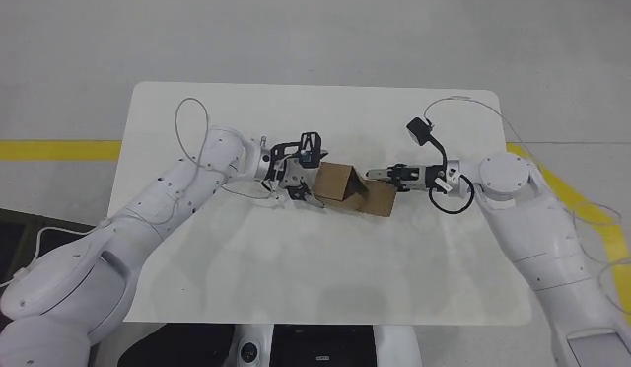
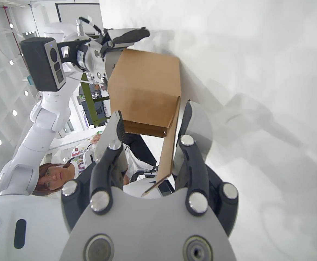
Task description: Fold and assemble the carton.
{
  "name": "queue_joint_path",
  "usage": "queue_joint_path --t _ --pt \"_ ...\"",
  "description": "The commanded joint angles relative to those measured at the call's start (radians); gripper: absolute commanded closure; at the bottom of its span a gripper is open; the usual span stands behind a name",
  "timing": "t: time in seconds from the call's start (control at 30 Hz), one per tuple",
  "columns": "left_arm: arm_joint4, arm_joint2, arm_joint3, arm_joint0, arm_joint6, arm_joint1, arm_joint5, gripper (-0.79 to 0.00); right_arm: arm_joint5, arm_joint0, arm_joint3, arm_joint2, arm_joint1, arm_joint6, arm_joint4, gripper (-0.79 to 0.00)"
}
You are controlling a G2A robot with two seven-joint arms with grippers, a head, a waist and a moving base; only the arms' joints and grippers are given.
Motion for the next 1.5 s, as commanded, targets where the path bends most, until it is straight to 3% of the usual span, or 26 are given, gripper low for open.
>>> queue_joint_path --t 0.0,0.03,0.07,0.2,0.6,1.03,1.33,1.47 --pt "0.001 -0.002 -0.003 0.001 0.001 0.001 0.0 -0.785 -0.001 0.005 0.02 0.017 0.004 -0.007 -0.01 -0.431" --pt "0.0 -0.002 -0.005 0.001 0.0 0.002 0.0 -0.785 -0.002 0.008 0.029 0.026 0.007 -0.006 -0.017 -0.465" --pt "-0.001 -0.003 -0.007 0.001 -0.002 0.002 0.0 -0.785 -0.001 0.011 0.037 0.033 0.01 0.0 -0.021 -0.576" --pt "-0.003 -0.002 -0.021 0.003 -0.008 0.002 0.0 -0.785 -0.001 0.02 0.055 0.055 0.019 0.021 -0.04 -0.68" --pt "-0.012 0.005 -0.033 0.001 -0.026 -0.002 0.0 -0.785 0.002 -0.07 0.039 0.129 0.051 0.078 -0.037 -0.619" --pt "-0.019 0.028 -0.015 -0.01 -0.033 -0.021 0.0 -0.785 0.008 -0.123 -0.011 0.066 0.043 0.076 0.008 -0.554" --pt "-0.02 0.043 0.0 -0.019 -0.027 -0.033 0.0 -0.785 0.007 -0.086 0.007 -0.005 0.025 0.061 0.005 -0.252" --pt "-0.017 0.047 0.004 -0.023 -0.023 -0.035 0.0 -0.785 0.009 -0.061 0.01 -0.021 0.021 0.047 -0.014 -0.222"
